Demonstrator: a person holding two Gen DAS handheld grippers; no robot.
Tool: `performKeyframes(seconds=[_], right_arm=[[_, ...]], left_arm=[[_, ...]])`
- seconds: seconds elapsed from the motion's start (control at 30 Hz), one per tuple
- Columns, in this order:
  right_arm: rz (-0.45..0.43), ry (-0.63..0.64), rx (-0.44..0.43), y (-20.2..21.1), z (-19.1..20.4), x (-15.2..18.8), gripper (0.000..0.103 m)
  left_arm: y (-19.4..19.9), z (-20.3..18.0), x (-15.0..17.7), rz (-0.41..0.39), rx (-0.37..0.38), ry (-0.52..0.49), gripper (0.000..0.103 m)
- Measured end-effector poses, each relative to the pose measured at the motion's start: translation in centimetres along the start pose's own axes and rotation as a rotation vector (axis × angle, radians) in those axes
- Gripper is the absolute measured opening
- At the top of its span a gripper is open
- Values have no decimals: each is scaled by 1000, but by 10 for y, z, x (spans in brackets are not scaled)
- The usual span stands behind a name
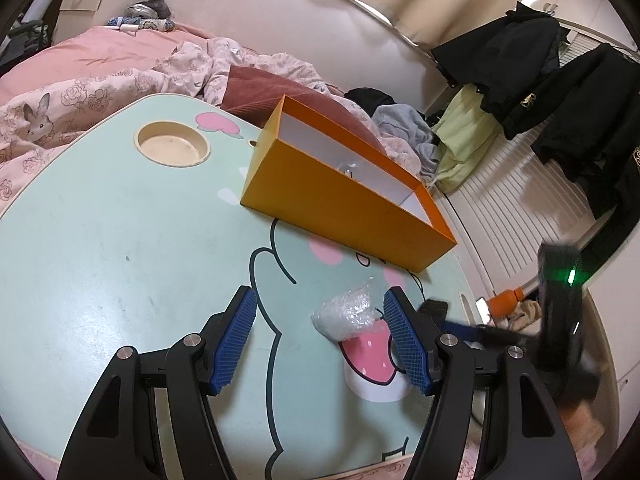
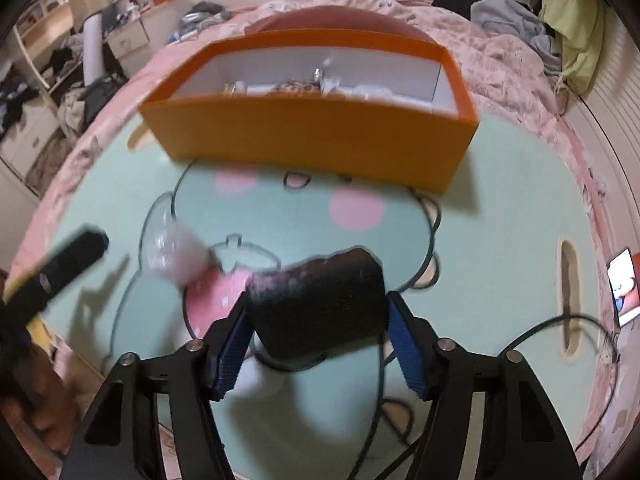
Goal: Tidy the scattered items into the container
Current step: 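Carry the black pouch out and release it on the table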
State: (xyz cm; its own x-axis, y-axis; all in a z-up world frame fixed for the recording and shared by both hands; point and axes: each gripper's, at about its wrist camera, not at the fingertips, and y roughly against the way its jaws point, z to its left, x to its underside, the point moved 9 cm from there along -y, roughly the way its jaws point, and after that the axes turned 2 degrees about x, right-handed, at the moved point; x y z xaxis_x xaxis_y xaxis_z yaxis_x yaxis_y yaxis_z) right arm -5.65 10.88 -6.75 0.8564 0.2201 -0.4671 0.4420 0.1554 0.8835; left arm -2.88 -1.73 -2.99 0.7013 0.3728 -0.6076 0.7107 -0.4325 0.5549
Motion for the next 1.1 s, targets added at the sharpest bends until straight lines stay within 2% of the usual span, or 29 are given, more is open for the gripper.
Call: performKeyframes(seconds=[0.37, 0.47, 0.57, 0.63, 0.73, 0.83, 0.93, 1.0, 1.1], right_arm=[[-27, 11, 11, 3, 6, 5, 62], [-85, -10, 7, 11, 4, 1, 64], [-191, -61, -5, 30, -2, -6, 79], [-236, -95, -13, 41, -7, -7, 79], [-255, -155, -18, 46, -18, -4, 79], [-240, -192, -36, 42, -23, 2, 79], [-231, -193, -35, 40, -24, 6, 79], [-234, -185, -34, 40, -22, 7, 79], [-231, -180, -35, 39, -19, 9, 79]], left_arm=[[0, 0, 1, 0, -1, 0, 67], [1, 0, 0, -5, -1, -3, 67], [1, -1, 0, -5, 1, -5, 67], [1, -2, -1, -3, 3, -9, 67], [3, -6, -6, -9, 12, -26, 67], [9, -21, -23, -38, 21, -78, 67], [12, -43, -60, -64, -6, -150, 67], [5, -57, -84, -37, -59, -211, 67], [-25, -80, -114, 50, -89, -300, 66]])
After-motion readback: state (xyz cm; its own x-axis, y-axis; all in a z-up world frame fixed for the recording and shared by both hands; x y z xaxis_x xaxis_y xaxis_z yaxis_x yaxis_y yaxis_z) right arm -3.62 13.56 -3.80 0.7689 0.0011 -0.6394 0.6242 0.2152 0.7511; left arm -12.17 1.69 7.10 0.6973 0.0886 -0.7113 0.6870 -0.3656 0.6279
